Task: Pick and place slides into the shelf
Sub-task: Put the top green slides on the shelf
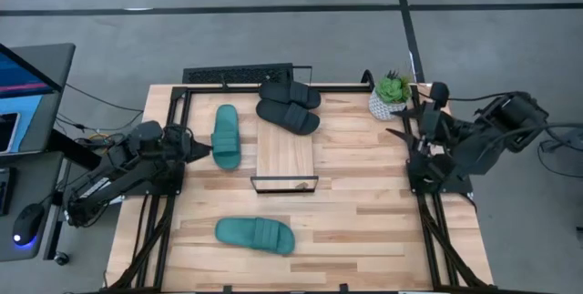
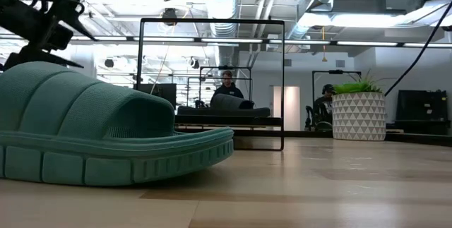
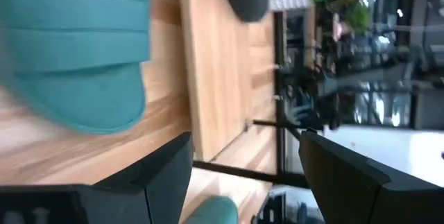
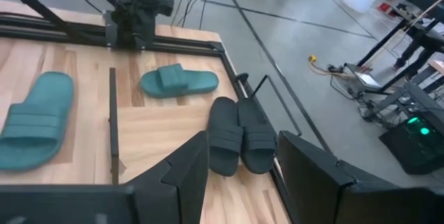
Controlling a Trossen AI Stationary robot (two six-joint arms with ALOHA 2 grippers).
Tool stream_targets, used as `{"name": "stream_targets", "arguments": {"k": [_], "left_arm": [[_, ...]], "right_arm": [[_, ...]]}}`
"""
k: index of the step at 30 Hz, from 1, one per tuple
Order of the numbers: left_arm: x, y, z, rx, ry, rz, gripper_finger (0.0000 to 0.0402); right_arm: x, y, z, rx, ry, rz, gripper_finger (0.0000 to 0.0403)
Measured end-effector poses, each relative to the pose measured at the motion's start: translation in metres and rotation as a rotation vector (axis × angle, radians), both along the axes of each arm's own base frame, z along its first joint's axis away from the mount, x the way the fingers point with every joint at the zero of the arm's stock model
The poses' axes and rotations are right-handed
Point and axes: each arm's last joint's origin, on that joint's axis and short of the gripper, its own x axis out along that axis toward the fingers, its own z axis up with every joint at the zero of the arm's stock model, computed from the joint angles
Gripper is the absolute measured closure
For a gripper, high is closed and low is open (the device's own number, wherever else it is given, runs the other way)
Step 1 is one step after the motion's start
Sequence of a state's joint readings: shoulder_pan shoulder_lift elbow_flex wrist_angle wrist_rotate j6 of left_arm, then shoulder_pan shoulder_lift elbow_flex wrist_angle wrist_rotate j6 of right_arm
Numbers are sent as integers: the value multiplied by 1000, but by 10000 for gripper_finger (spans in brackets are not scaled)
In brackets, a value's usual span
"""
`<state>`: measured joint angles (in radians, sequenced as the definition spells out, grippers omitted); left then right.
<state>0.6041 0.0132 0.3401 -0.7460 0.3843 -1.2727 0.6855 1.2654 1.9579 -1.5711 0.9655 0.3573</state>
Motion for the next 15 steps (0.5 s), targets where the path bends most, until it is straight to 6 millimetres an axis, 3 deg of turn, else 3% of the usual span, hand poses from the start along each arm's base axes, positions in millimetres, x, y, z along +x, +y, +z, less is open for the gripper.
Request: {"name": "stream_targets", "arguments": {"k": [10,15], "left_arm": [[-2,9,-2,117,95,251,152],[9,18,2,272,174,220,152]], "right_arm": [[12,5,-4,-18,23,-24,236],[24,3,-8,-9,29,-96,236]]}}
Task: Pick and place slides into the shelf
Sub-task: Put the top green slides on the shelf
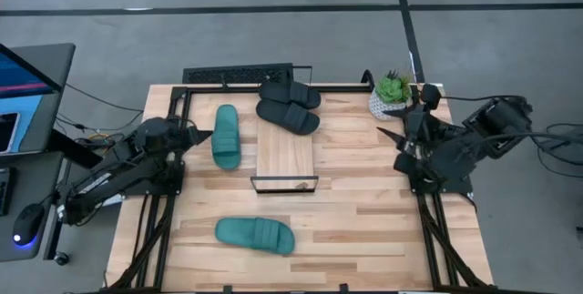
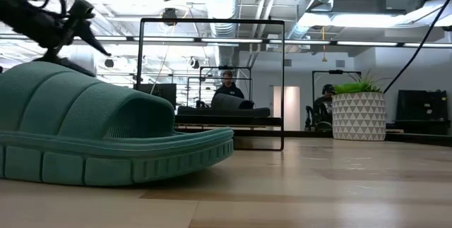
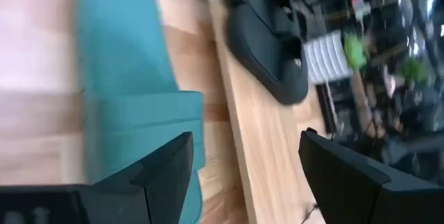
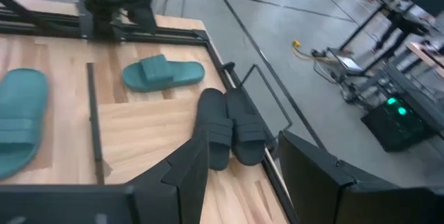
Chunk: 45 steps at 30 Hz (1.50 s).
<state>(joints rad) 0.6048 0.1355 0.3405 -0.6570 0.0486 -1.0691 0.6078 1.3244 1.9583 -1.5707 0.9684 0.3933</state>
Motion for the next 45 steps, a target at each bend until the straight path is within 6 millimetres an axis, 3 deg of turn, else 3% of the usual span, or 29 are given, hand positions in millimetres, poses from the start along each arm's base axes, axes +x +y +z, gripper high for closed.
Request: {"name": "stream_targets", "arguments": {"k": [4,10,17,20,27,33,38,45], "left_arm": [[16,8,11,69,65,-133,152],[33,27,35,82,368,-225,152],[53,73,79,180,735,-341,152],[60,95,86,202,864,-389,152],[74,138,68,204,1122,-486,152],[85,167,43,165,1226,-660,152],[98,186,27,134,1177,-856,152],[114,216,14,116,1146,-956,152]], "right_arm": [[8,-4,-2,4,5,-53,236],[19,-9,-5,-5,22,-109,236],[21,-12,-7,57,27,-121,236],[22,-11,-8,89,25,-122,236],[21,-9,-8,117,12,-124,236],[21,-9,-8,140,-1,-137,236],[21,-10,-8,145,-4,-142,236],[22,-10,-8,194,-7,-150,236]]}}
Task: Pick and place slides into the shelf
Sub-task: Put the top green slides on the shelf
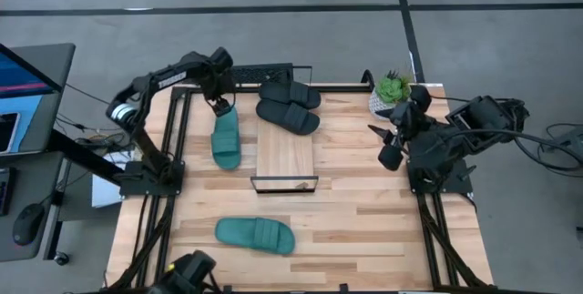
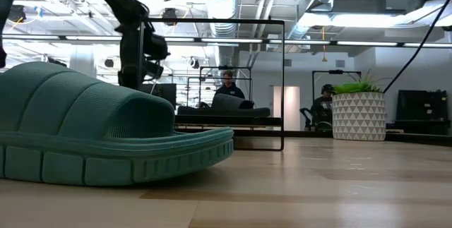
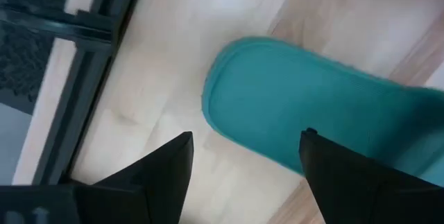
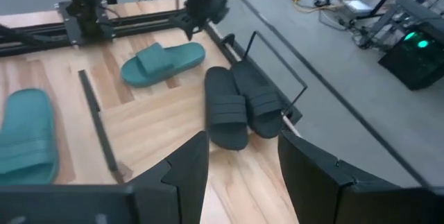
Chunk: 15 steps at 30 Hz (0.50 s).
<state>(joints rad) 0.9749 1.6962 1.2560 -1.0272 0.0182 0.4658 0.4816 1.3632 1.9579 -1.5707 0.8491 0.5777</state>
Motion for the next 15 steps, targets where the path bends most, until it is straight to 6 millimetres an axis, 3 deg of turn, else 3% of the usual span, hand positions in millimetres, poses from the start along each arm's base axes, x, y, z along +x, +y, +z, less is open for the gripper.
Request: {"name": "stream_targets", "arguments": {"k": [6,15], "left_arm": [[-6,15,-14,-52,65,-8,152],[-10,19,-14,-49,43,-46,152]], "right_arm": [[0,1,-1,47,17,27,236],[0,2,-2,74,32,47,236]]}}
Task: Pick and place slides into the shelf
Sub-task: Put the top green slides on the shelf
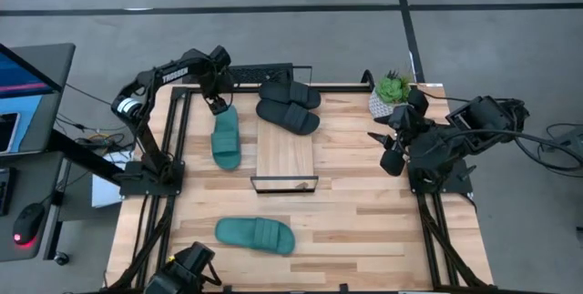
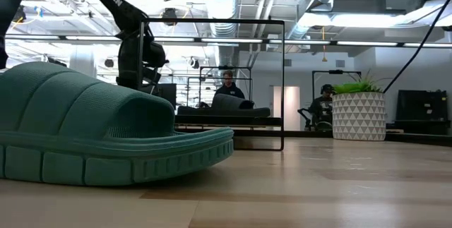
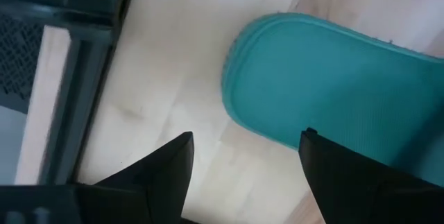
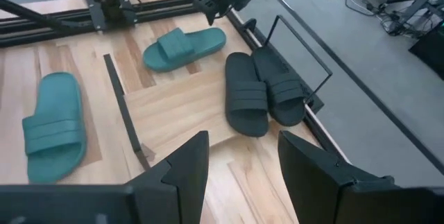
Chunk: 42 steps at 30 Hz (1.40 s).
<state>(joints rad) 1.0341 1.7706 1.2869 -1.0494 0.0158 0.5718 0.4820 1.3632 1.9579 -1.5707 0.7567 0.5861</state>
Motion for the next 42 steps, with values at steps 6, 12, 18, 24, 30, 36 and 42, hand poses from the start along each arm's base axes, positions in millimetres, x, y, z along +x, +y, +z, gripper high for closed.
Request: {"name": "stream_targets", "arguments": {"k": [6,12,18,24,30,36,42], "left_arm": [[7,0,0,36,-20,-48,152],[11,0,1,51,-30,-78,152],[10,-2,-3,47,-31,-91,152],[8,-7,-17,37,-16,-98,152],[7,-10,-24,32,-10,-108,152],[10,-6,-23,84,-24,-109,152],[14,-6,-23,99,-27,-121,152]], "right_arm": [[0,0,0,0,0,0,236],[0,0,0,0,0,0,236],[0,0,0,0,0,0,236],[0,0,0,-1,0,0,236],[0,0,0,-1,1,1,236],[0,0,0,-1,1,0,236],[0,0,0,1,0,0,236]]}}
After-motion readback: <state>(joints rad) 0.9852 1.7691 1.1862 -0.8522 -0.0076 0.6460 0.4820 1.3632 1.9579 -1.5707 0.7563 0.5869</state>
